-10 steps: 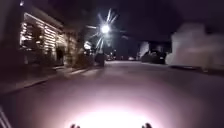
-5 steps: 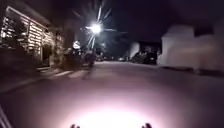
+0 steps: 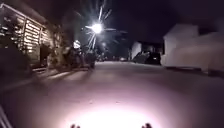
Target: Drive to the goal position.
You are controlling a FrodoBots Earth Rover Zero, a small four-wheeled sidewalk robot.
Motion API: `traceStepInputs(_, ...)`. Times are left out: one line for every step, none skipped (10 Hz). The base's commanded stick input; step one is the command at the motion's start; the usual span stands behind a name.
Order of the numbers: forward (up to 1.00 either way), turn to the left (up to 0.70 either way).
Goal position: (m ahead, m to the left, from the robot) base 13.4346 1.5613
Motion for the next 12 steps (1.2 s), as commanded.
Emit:
traceStepInputs(0.85,0.0)
traceStepInputs(0.85,0.0)
traceStepInputs(0.85,0.0)
traceStepInputs(0.85,0.0)
traceStepInputs(0.85,0.0)
traceStepInputs(0.85,0.0)
traceStepInputs(0.85,0.0)
traceStepInputs(0.85,0.0)
traceStepInputs(0.85,0.0)
traceStepInputs(0.85,0.0)
traceStepInputs(0.85,0.0)
traceStepInputs(0.85,0.0)
